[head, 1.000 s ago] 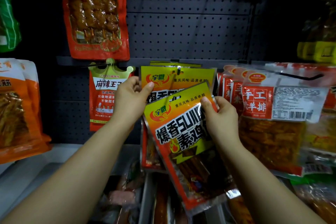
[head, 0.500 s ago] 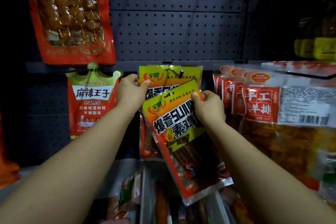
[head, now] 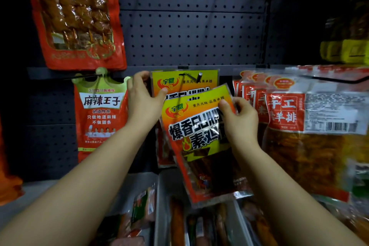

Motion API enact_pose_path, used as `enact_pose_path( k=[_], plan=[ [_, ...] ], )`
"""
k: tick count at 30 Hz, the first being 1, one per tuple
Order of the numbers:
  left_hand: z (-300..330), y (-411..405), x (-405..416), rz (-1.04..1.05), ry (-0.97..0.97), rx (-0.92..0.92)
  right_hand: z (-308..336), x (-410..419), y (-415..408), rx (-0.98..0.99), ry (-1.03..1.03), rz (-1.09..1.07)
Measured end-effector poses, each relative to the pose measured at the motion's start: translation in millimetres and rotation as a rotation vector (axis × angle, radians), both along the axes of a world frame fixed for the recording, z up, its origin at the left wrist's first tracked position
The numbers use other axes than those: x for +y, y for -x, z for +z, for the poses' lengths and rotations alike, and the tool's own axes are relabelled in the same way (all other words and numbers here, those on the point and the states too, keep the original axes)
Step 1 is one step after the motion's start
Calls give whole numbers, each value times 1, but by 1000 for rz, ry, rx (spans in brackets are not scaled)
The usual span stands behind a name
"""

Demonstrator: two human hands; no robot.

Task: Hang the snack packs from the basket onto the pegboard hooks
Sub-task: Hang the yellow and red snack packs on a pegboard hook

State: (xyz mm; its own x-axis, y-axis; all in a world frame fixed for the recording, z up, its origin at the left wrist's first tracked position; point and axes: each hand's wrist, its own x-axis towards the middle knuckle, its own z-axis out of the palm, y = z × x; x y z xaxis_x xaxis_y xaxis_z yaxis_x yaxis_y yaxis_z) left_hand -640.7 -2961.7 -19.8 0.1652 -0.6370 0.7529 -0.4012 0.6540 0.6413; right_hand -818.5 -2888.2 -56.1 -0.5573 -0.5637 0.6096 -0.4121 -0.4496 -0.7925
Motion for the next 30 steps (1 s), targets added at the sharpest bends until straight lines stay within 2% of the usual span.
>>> enact_pose_path(
  k=[2, 6, 8, 14, 20, 30],
  plan=[
    [-5, -1, 20, -51, 53, -12, -5, 14, -3, -12, 57, 70],
    [-11, -3, 57, -425, -207, 105, -9, 41, -10, -32, 145, 165],
    [-11, -6, 71, -536, -236, 188, -8, 52, -12, -25, 177, 184],
    [0, -16, 110, -476, 24, 171, 6, 86, -19, 42, 239, 315],
    [24, -21, 137, -415, 237, 125, 24, 101, -25, 112, 387, 303],
    [35, -22, 128, -403, 192, 117, 31, 87, -25, 64, 314, 258]
  ],
)
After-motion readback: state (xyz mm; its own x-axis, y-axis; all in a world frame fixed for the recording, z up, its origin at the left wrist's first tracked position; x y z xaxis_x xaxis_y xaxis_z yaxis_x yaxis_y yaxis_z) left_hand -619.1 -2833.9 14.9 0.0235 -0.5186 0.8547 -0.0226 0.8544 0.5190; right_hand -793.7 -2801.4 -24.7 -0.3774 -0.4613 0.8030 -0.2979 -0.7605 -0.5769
